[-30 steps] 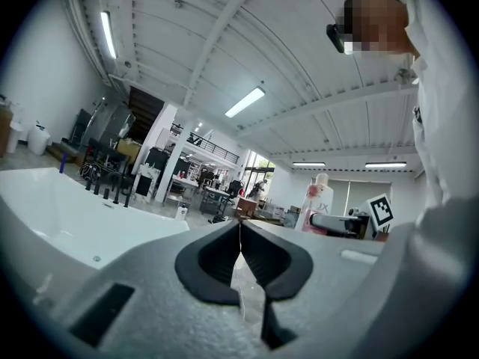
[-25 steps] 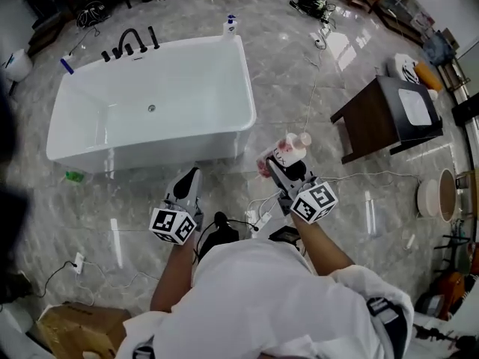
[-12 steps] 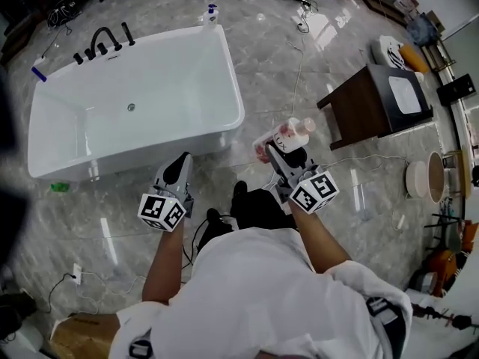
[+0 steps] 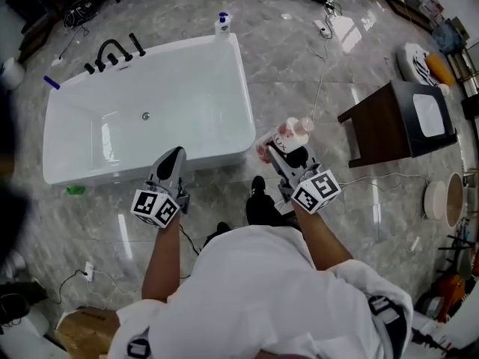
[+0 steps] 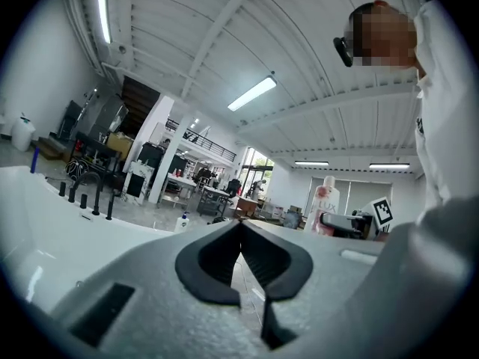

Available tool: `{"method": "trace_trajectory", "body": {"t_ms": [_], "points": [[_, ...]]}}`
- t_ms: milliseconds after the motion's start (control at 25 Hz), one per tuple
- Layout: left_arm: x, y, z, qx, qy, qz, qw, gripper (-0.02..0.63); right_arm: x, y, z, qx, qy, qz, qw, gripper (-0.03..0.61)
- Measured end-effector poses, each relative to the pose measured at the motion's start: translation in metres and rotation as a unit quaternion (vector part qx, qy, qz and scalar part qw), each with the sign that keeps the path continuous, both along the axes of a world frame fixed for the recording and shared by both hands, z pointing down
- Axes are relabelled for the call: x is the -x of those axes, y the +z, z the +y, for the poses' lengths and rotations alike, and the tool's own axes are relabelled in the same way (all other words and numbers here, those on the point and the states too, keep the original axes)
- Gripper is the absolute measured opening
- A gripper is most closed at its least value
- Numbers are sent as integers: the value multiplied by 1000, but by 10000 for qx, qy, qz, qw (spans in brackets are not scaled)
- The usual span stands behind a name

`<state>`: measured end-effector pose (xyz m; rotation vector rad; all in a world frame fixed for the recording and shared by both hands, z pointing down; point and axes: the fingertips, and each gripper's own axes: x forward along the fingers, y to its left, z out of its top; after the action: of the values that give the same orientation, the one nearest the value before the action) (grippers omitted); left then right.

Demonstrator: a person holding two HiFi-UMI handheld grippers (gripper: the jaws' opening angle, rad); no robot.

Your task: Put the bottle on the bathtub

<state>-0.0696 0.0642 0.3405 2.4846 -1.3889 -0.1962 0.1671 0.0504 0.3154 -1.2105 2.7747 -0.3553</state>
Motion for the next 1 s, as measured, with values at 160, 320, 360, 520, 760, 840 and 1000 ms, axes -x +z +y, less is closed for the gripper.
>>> {"method": "trace_trajectory", "body": {"t_ms": [160, 320, 360, 520, 760, 840, 1000], "points": [[-9, -12, -59, 65, -442, -94, 9990, 15, -19, -16, -61, -250, -486, 234, 9982, 227], [-3, -22, -103, 119, -917, -259, 9954, 15, -39, -22, -118, -455, -855, 406, 9945, 227], [-5, -24, -111, 131, -989, -334, 9945, 15, -42, -22, -132, -453, -941, 386, 9938, 227], [-6, -34, -127, 131, -1438, -402, 9887, 15, -44, -15, -177, -311, -1302, 169, 9909, 227], [9, -16, -143, 374, -1852, -288, 9816, 15, -5, -2, -232, -96, -1677, 62, 9858, 227], [27, -8, -151, 348, -1943, -230, 9801, 14, 18, 4, -248, -72, -1759, 82, 9844, 227], [65, 4, -155, 236, -2127, -37, 9768, 15, 60, 12, -270, 104, -1826, -33, 9831, 227]]}}
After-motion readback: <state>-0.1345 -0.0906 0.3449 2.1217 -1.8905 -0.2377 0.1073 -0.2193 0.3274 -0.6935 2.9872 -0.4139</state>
